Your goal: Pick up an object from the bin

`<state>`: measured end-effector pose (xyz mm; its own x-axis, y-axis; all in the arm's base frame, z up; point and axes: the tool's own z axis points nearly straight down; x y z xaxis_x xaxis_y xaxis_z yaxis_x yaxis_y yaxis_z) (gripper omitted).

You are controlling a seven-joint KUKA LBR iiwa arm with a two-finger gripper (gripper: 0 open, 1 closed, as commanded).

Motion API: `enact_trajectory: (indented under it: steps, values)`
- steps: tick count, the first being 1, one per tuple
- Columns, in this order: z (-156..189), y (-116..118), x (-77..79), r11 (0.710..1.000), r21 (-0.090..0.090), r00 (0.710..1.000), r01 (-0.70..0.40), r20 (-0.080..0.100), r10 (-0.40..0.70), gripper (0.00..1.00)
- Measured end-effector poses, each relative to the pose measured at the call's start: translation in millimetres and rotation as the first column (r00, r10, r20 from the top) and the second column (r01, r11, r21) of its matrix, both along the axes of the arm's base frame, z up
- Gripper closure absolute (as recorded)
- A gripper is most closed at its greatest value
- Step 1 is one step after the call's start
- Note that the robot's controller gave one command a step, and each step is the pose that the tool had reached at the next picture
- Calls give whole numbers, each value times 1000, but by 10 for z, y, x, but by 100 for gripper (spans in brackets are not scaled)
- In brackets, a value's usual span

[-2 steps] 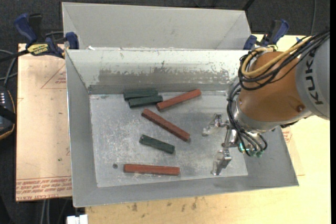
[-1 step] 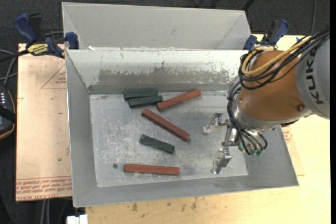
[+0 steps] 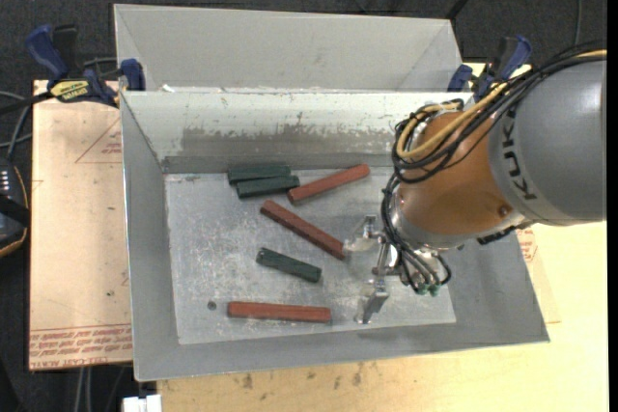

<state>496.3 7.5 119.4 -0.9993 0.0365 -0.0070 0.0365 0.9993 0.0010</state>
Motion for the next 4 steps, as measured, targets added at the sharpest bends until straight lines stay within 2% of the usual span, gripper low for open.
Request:
enact_trajectory:
  steps: [1,2,3,4]
  values:
    - [-349,309,114,996,0,996,-85,-8,85,0]
    - [-404,611,1018,972,-3,972,-233,11,233,100]
    - [-458,606,948,972,0,972,-235,-16,235,0]
    - [-449,612,968,972,0,972,-235,-7,235,0]
